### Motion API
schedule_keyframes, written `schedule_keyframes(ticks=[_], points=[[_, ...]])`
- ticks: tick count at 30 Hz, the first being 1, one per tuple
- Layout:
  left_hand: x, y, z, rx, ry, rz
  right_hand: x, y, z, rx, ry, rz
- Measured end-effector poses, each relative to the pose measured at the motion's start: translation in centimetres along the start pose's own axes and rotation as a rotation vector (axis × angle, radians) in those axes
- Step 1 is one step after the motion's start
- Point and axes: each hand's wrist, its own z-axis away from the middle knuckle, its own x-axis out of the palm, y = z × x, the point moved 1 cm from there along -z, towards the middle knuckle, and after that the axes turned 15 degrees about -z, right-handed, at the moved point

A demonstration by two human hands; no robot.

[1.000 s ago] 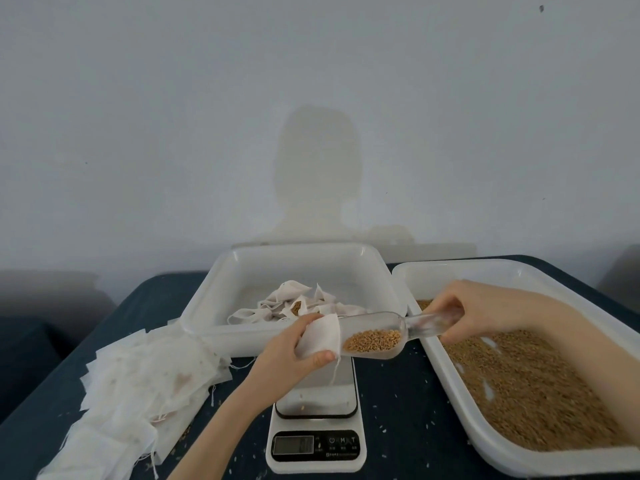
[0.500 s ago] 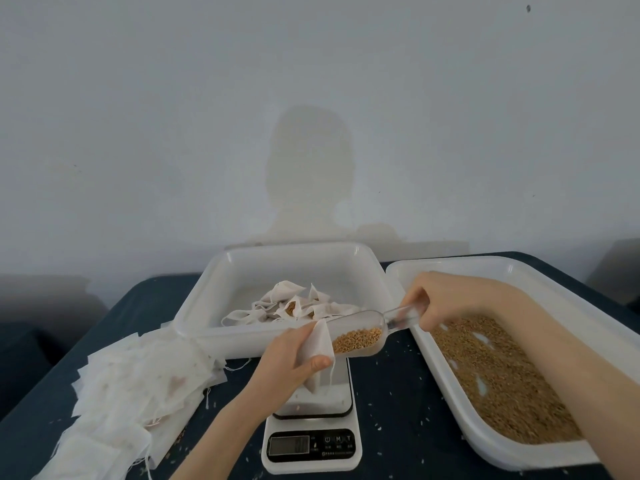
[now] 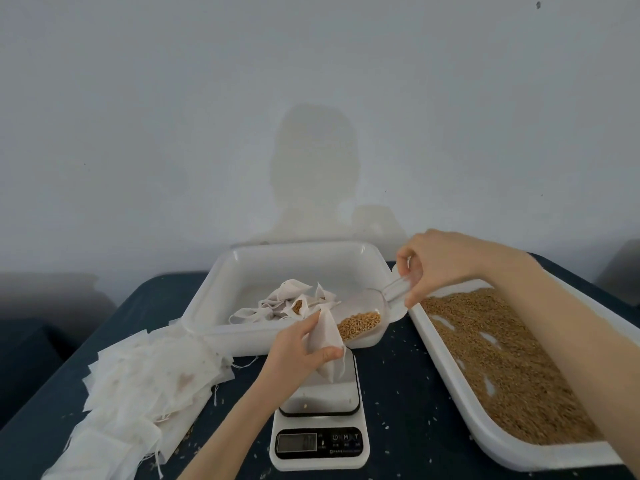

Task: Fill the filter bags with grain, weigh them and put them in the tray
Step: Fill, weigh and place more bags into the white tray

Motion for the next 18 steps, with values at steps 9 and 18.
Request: schedule_keyframes(ticks=[9, 18], points=[[1.5, 1.1, 0.1, -0.021, -0.034, 0.163, -2.7, -4.2, 0.9, -0.213, 0.286, 0.351], [1.4, 1.2, 0.3, -0.006, -0.018, 0.213, -2.8, -5.4, 1.3, -0.207, 0.32, 0.448]])
